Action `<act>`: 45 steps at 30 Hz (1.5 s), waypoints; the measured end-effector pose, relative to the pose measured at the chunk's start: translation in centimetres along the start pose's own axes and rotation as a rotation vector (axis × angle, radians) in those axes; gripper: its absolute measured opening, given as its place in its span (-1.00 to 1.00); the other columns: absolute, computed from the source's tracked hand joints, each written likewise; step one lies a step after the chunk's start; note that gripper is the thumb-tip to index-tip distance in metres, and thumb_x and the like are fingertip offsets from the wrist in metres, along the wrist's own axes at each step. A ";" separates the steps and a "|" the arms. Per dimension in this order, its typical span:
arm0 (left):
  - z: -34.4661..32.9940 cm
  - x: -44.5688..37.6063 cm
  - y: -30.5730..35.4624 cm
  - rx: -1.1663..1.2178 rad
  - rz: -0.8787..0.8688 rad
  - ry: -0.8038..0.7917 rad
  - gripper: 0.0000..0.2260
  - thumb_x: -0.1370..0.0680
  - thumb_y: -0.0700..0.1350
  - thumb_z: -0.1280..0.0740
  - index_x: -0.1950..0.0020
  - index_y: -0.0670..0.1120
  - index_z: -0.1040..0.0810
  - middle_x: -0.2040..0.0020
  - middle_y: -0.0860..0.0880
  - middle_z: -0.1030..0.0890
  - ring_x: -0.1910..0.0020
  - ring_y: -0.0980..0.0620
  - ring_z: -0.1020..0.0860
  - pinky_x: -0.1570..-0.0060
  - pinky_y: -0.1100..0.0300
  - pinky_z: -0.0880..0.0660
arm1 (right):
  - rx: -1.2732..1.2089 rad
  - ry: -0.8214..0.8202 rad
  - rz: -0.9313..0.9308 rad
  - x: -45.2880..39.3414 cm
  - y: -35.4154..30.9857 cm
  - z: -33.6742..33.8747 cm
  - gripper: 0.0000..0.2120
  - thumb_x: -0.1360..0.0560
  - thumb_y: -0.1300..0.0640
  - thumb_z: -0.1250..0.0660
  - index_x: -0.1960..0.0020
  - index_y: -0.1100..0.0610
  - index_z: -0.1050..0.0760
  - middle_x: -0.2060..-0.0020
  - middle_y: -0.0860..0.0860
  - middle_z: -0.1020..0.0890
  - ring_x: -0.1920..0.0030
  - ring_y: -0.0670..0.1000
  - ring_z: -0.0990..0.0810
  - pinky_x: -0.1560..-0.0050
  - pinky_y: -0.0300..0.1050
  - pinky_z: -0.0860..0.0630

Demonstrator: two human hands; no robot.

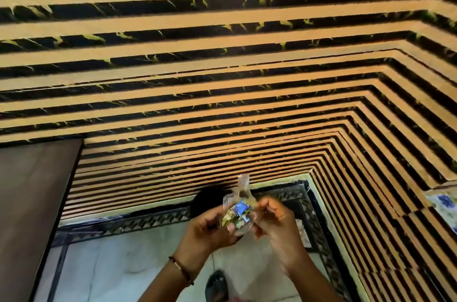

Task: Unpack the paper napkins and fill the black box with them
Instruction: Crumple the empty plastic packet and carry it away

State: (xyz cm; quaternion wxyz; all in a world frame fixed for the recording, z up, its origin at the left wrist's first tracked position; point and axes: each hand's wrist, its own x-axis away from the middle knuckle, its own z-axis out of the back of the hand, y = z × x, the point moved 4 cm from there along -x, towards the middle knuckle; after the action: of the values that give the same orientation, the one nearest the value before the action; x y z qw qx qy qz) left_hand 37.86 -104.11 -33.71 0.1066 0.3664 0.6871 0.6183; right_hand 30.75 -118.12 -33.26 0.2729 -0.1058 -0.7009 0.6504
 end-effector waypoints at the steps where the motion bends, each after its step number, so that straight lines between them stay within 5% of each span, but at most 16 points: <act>1: 0.6 -1.0 -0.4 0.007 0.008 0.060 -0.76 -0.44 -0.31 -0.36 -0.01 -0.02 -0.61 0.14 0.03 -0.72 0.14 0.06 -0.66 0.25 0.25 -0.58 | 0.005 -0.012 -0.019 -1.2 0.4 -0.4 -0.82 -0.43 0.42 -0.31 0.19 0.16 -0.49 0.36 0.01 -0.58 0.45 -0.10 -0.50 0.45 -0.20 -0.47; 8: 2.7 -5.5 -2.7 0.058 0.069 0.294 -0.56 -0.44 -0.46 -0.28 0.33 0.06 -0.70 0.37 0.09 -0.69 0.35 0.20 -0.62 0.39 0.30 -0.56 | 0.021 -0.110 -0.123 -7.0 3.7 -1.9 -0.77 -0.41 0.44 -0.34 0.25 0.13 -0.50 0.41 0.02 -0.53 0.45 -0.02 -0.50 0.42 -0.14 -0.51; 13: 4.1 -8.9 -7.8 -0.109 0.166 0.278 -0.71 -0.48 -0.29 -0.34 -0.17 -0.07 -0.55 0.20 0.16 -0.69 0.23 0.25 -0.60 0.24 0.37 -0.52 | 0.077 -0.146 -0.167 -11.5 7.7 -1.1 -0.85 -0.41 0.44 -0.33 0.25 0.24 -0.47 0.50 0.02 -0.52 0.50 0.01 -0.49 0.42 -0.08 -0.50; 18: 6.2 -11.7 -15.4 -0.540 0.335 0.296 -0.33 -0.37 0.33 -0.26 -0.38 0.01 -0.34 -0.25 -0.02 -0.54 -0.18 0.02 -0.52 -0.13 0.27 -0.41 | 0.159 -0.128 -0.300 -16.4 15.6 0.7 -0.84 -0.44 0.36 -0.33 0.27 0.19 -0.45 0.54 -0.02 -0.45 0.55 0.00 -0.38 0.52 -0.15 -0.37; 22: 8.1 -14.0 -22.3 -0.731 0.510 0.240 -0.44 -0.53 0.09 -0.22 -0.47 -0.03 -0.15 -0.47 -0.04 -0.27 -0.41 0.00 -0.29 -0.35 0.24 -0.21 | 0.331 -0.139 -0.350 -20.6 23.0 0.8 -0.88 -0.43 0.25 -0.37 0.21 0.11 -0.45 0.47 0.00 -0.45 0.52 -0.03 -0.38 0.55 -0.17 -0.33; 28: 11.7 -18.7 -33.1 -0.897 0.634 0.195 -0.40 -0.56 0.05 -0.17 -0.51 -0.07 0.02 -0.55 -0.05 0.00 -0.52 -0.03 0.02 -0.50 0.09 0.02 | 0.573 -0.311 -0.312 -27.2 34.6 -2.8 -0.73 -0.46 0.28 -0.33 0.24 -0.04 -0.37 0.39 0.03 -0.47 0.56 -0.12 -0.43 0.54 -0.17 -0.40; 34: 15.7 -23.8 -41.6 -1.008 0.651 0.166 -0.36 -0.57 0.02 -0.13 -0.51 -0.06 0.18 -0.55 -0.04 0.17 -0.52 -0.02 0.19 -0.47 0.02 0.18 | 0.901 -0.470 -0.162 -33.4 47.1 -7.8 -0.85 -0.41 0.21 -0.32 0.23 0.01 -0.39 0.40 0.02 -0.47 0.34 0.06 -0.49 0.33 0.03 -0.49; 39: 17.6 -26.4 -46.0 -1.054 0.673 0.059 -0.40 -0.59 -0.12 -0.09 -0.49 -0.09 0.23 -0.54 -0.06 0.24 -0.51 -0.04 0.24 -0.46 0.02 0.24 | 1.049 -0.401 -0.029 -37.6 54.9 -10.5 -0.93 -0.41 0.25 -0.29 0.16 0.15 -0.54 0.14 0.22 -0.62 0.13 0.20 -0.58 0.12 0.07 -0.53; 45: 17.6 -26.9 -49.0 -1.013 0.662 0.109 -0.33 -0.56 0.03 -0.16 -0.50 -0.06 0.18 -0.55 -0.03 0.17 -0.52 -0.02 0.20 -0.46 0.04 0.21 | 1.191 -0.721 -0.317 -37.8 60.6 -10.8 -0.66 -0.53 0.23 -0.21 -0.30 0.16 -0.45 -0.24 0.27 -0.51 -0.26 0.26 -0.44 -0.20 -0.05 -0.37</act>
State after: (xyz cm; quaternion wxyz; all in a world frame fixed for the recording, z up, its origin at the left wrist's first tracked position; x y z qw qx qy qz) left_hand 49.26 -106.03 -91.13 0.0346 0.4322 0.1616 0.8865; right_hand 55.15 -119.90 -101.23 0.1269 0.3860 -0.2801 0.8698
